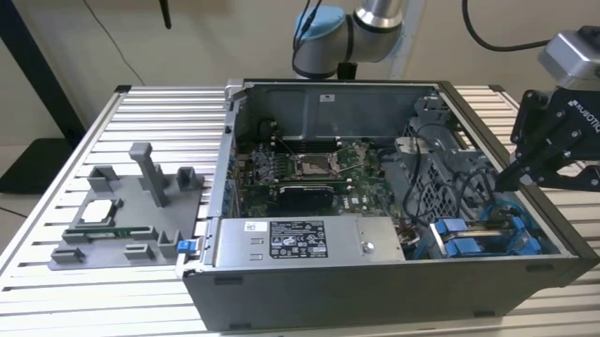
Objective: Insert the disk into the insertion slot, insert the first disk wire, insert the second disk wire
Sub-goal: 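Insert the second disk wire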
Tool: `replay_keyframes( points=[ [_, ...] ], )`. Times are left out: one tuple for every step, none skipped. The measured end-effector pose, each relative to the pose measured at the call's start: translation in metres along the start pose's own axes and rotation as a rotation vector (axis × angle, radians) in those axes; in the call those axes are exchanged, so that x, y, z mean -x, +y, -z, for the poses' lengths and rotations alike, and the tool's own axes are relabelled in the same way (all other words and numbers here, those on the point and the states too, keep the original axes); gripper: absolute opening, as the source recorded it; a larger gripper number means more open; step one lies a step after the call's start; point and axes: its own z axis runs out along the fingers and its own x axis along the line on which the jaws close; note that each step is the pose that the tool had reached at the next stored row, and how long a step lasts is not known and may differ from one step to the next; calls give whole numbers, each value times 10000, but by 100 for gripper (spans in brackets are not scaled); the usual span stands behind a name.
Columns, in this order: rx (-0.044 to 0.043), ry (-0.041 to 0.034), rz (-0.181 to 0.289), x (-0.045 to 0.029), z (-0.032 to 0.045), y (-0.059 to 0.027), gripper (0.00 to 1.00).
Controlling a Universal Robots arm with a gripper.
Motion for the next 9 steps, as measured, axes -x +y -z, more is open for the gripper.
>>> replay_keyframes(
  points=[
    [0, 0, 0, -1, -2, 19, 0],
    [0, 0, 0, -1, -5, 41, 0],
    [0, 1, 0, -2, -7, 61, 0],
    [0, 0, 0, -3, -10, 85, 0],
    [0, 0, 0, -4, -13, 108, 0],
    [0, -1, -1, -5, -16, 131, 0],
    [0, 0, -1, -6, -18, 148, 0],
    [-1, -2, -2, -8, -20, 161, 0],
    [0, 0, -2, -11, -20, 168, 0]
  ],
)
